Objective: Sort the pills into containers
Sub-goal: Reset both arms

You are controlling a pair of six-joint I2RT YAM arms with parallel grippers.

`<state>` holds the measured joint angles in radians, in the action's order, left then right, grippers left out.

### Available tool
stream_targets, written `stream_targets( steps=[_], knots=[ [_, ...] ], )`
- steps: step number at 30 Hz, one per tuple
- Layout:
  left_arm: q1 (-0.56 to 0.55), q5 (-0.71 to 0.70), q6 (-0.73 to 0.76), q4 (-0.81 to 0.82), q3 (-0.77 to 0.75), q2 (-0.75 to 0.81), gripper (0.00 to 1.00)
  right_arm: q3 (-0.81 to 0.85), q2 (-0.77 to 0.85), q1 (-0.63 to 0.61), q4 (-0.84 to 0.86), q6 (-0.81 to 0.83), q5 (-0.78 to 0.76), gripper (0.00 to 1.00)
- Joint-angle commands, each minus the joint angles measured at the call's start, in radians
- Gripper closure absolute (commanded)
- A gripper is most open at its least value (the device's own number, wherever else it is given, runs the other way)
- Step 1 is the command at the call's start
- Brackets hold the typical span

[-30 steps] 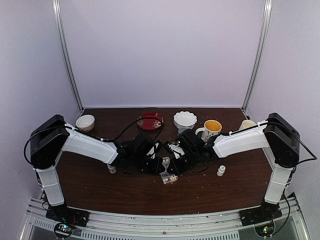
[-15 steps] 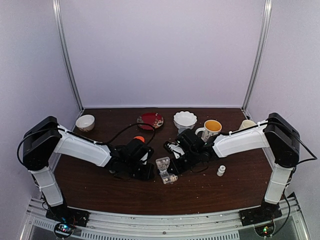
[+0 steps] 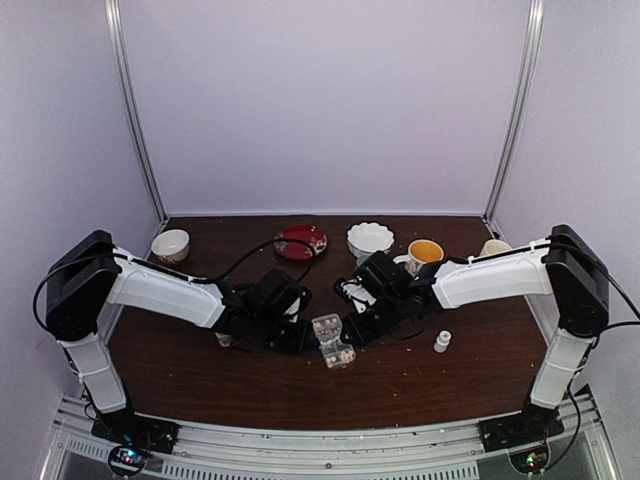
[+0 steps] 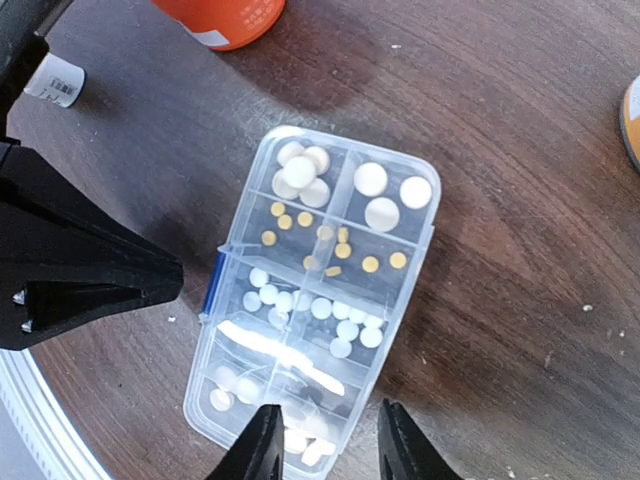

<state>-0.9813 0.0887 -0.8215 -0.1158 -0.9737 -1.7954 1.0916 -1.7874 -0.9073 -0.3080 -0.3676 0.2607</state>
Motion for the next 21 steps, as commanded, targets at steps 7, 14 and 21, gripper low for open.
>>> stream_targets(
  steps=[7, 14, 21],
  knots=[
    [0.004, -0.006, 0.018, -0.005, -0.040, -0.033, 1.00, 0.075, -0.049, 0.010, -0.056, 0.014, -0.047, 0.59],
    [0.004, -0.005, 0.020, -0.006, -0.052, -0.044, 1.00, 0.110, -0.125, 0.008, -0.076, 0.022, -0.054, 0.55],
    [0.004, -0.008, 0.022, -0.024, -0.066, -0.059, 1.00, 0.110, -0.147, 0.000, -0.093, 0.024, -0.086, 0.64]
  ],
)
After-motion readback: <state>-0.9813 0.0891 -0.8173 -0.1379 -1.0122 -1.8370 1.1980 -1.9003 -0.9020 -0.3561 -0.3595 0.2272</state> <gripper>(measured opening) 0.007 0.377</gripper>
